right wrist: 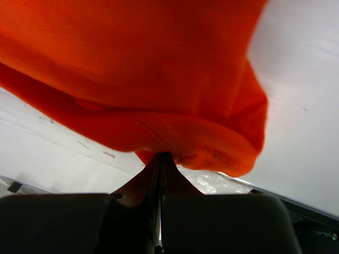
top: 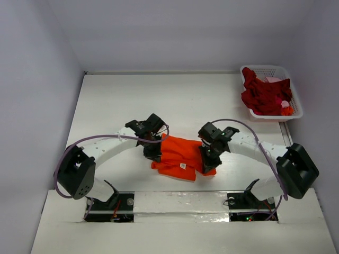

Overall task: Fold and stack the t-shirts
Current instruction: Smooth out wrinkles on the folded tshirt

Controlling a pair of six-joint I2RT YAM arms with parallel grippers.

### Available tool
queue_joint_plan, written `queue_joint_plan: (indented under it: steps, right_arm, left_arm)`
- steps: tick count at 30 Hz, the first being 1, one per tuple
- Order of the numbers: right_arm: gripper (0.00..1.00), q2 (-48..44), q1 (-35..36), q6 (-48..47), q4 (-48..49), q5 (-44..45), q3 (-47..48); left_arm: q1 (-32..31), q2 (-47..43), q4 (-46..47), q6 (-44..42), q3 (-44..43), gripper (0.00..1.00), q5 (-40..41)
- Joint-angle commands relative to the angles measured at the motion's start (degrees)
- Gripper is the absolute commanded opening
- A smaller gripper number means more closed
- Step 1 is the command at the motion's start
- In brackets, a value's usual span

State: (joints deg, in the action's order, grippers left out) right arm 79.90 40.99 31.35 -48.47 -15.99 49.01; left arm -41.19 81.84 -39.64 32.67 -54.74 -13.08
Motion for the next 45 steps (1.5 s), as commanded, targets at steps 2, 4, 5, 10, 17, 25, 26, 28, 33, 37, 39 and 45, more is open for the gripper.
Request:
queue_joint_plan:
  steps: [2,4,5,10,17,25,26,28,33,37,39,45]
  right_arm:
    - [0.0,1.57,3.56,0.72,3.99,-1.59,0.38]
    - [0.0,1.49,4.26,1.16,4.43,-1.41,-0.23]
    - [0.0,1.4,4.79,1.34,4.52,-1.33,-0.58]
    - [0.0,-0.44,5.33,2.74,4.35,-0.45,-2.69]
    - [0.0,-2.64,6.38,4.24,4.26,-0.27,-4.8]
    - [0.0,-4.39,7.61,5.03,1.89,2.27,-4.02]
    - [0.0,-5.18,7.61,5.29,1.8,2.89,-3.84]
    - [0.0,-7.73,7.61,6.17,1.88,3.07,-3.31]
    - [0.0,-6.43,7.61,5.91,2.24,2.45,-4.54]
    - [0.0,-5.28,8.14,4.25,1.71,3.5,-5.16]
    - [0.0,-4.31,8.14,3.72,1.36,4.21,-5.42]
    - [0.0,-4.05,8.67,3.19,0.66,4.65,-5.6]
  left_arm:
    - [-0.29,-1.95,-0.26,0.47,1.57,0.0,-0.63]
    - [-0.29,-2.39,-0.18,0.64,2.09,0.0,-0.72]
    - [-0.29,-2.65,-0.09,0.82,2.36,0.0,-0.8]
    - [-0.29,-3.53,0.0,1.35,3.76,0.0,-0.8]
    - [-0.29,-4.24,-0.79,1.09,3.94,0.0,-0.28]
    - [-0.29,-4.58,-1.14,1.35,3.5,0.0,-0.02]
    - [-0.29,-4.94,-1.49,1.52,3.15,0.0,0.51]
    - [-0.29,-5.9,-1.85,2.14,2.36,0.0,1.13]
    - [-0.29,-6.96,-2.99,3.28,0.86,0.0,0.96]
    - [-0.29,-8.54,-3.17,3.19,4.28,0.0,1.22]
    - [-0.29,-9.33,-3.08,3.63,5.08,0.0,1.13]
    - [-0.29,-11.09,-3.51,4.25,6.84,0.0,0.43]
